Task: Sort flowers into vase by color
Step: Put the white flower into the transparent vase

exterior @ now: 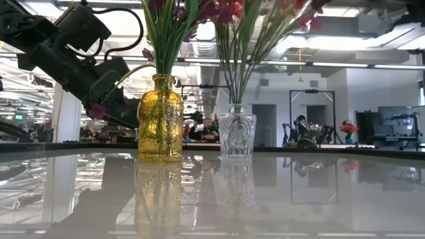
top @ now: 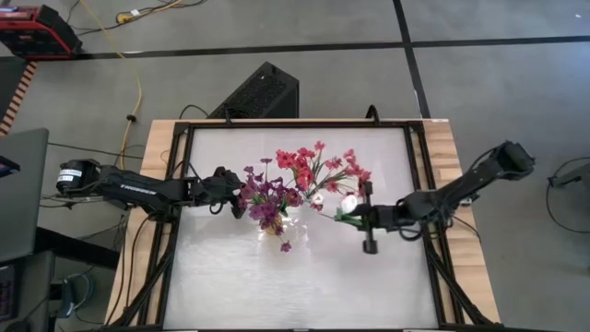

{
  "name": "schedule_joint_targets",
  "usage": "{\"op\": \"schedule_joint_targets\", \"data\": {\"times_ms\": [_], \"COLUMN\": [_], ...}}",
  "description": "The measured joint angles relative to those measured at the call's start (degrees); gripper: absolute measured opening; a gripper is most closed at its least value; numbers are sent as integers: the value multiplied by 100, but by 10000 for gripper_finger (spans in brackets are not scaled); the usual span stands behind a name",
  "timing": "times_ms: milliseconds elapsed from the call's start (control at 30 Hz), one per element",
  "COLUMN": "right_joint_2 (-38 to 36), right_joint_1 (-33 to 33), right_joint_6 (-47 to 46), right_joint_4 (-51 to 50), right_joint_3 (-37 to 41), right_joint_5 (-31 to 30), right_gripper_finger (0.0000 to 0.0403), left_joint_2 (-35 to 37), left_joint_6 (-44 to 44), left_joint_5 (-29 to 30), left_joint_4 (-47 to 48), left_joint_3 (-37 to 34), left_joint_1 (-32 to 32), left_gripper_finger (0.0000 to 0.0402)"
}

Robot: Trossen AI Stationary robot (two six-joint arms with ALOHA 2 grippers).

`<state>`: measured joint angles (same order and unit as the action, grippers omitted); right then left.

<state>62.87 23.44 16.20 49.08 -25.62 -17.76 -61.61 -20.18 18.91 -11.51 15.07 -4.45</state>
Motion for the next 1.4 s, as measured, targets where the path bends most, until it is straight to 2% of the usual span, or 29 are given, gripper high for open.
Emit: {"op": "schedule_joint_targets", "data": {"times_ms": [133, 267, 367, 700, 1400], "right_joint_2": [637, 1004, 1137, 1147, 1145], "right_joint_1": [-42, -193, -332, -518, -1155], "right_joint_6": [442, 634, 644, 676, -780], "right_joint_4": [686, 936, 949, 837, -474], "right_joint_3": [-232, -407, -470, -478, -478], "right_joint_5": [-236, -404, -633, -755, -785], "right_gripper_finger": [15, 15, 15, 15, 16], "left_joint_2": [-2, -2, -1, -1, -1], "left_joint_6": [0, 0, 0, 0, -3], "left_joint_5": [18, 18, 18, 14, 1], "left_joint_4": [2, 2, 4, 7, 9], "left_joint_3": [0, 0, 0, 0, 0], "left_joint_1": [0, 0, 0, 0, 0], "left_gripper_finger": [167, 167, 167, 167, 167]}}
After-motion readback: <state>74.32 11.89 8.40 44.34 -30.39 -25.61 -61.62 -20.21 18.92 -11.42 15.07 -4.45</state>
